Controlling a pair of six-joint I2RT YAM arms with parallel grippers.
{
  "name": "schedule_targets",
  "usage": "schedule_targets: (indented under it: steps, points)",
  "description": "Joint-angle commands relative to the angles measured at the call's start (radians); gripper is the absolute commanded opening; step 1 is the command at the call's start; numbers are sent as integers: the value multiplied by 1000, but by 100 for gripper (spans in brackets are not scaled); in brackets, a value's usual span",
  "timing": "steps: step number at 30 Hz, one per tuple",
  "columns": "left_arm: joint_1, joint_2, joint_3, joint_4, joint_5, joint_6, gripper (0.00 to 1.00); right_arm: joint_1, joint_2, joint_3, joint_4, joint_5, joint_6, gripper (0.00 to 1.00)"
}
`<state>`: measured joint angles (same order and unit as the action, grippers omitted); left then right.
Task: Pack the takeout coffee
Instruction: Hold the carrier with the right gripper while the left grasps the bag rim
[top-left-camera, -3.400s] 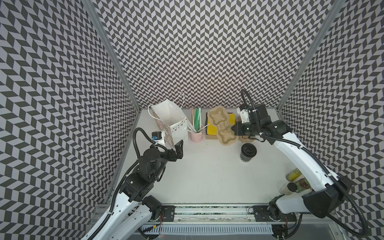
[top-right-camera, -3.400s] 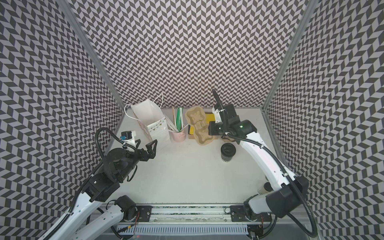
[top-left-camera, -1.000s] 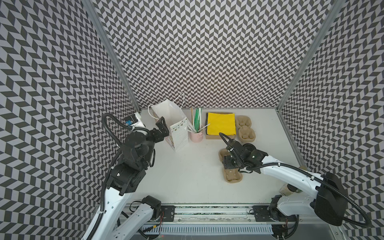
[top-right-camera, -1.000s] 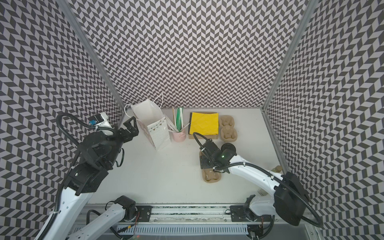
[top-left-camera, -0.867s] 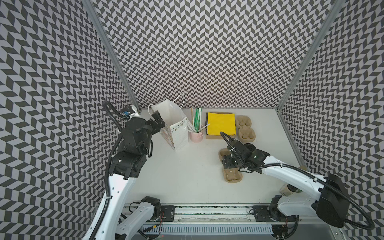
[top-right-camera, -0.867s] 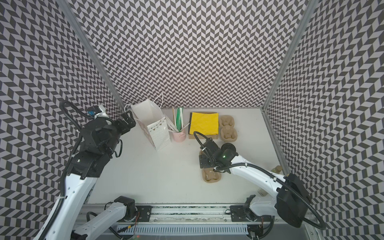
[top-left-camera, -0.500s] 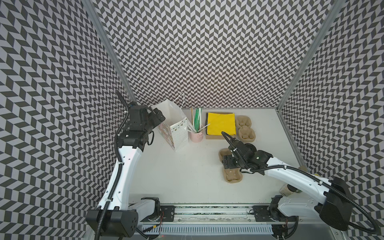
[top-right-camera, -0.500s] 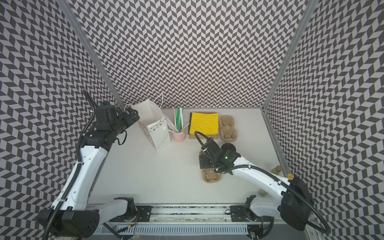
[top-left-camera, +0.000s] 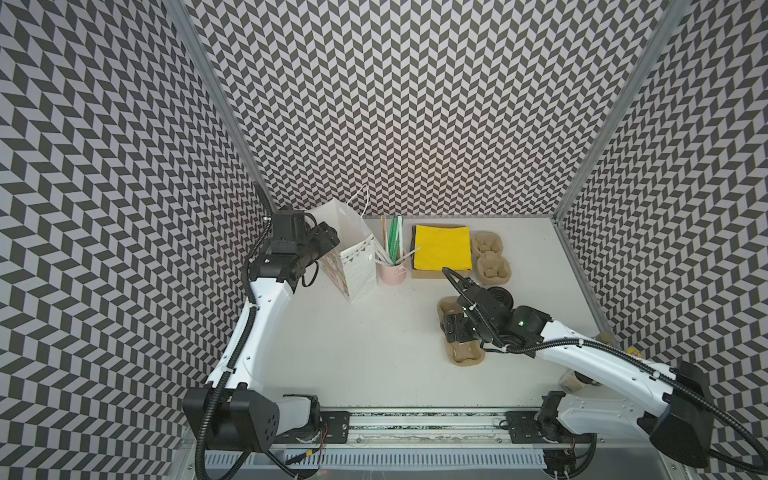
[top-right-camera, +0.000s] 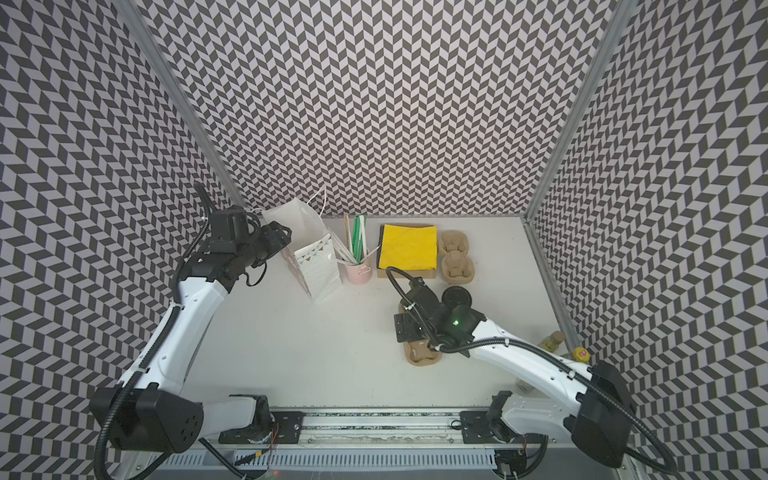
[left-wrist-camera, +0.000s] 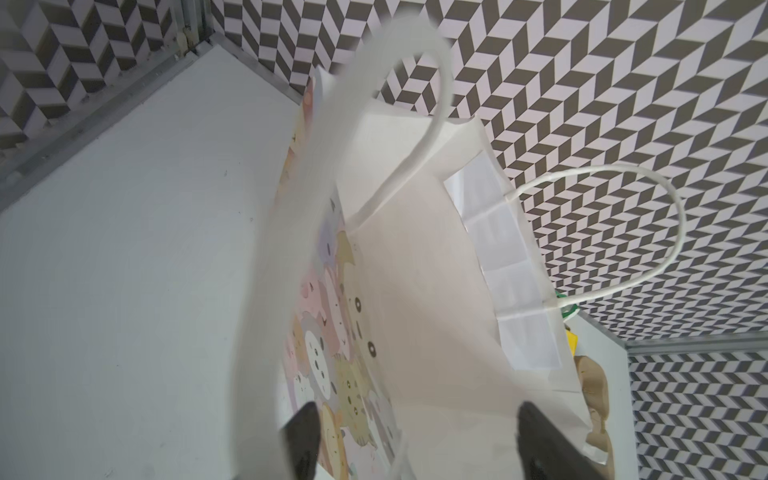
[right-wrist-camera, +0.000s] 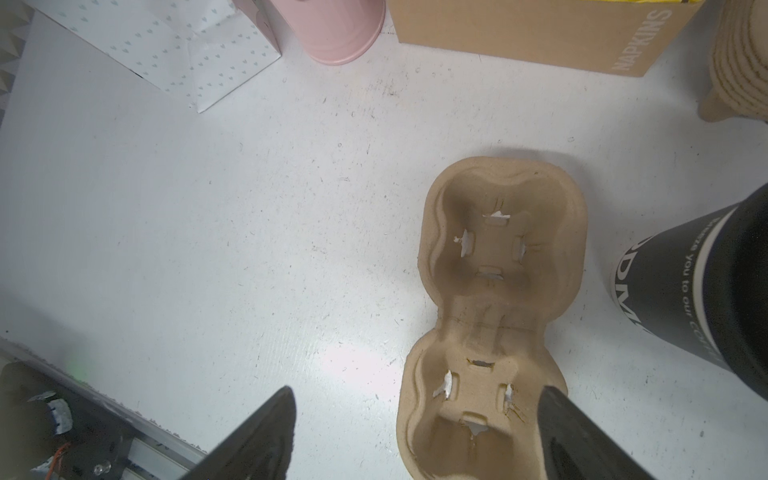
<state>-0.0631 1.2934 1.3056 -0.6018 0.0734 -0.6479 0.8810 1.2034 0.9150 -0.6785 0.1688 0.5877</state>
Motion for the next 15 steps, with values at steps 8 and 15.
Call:
schedule_targets:
  steps: [8,15]
  points:
    - [-4,25,-8,31,-10,22,49,16,7,0,-6,55,15,89]
    - [-4,35,-15,37,-16,33,42,22,9,-15,-1,55,17,89]
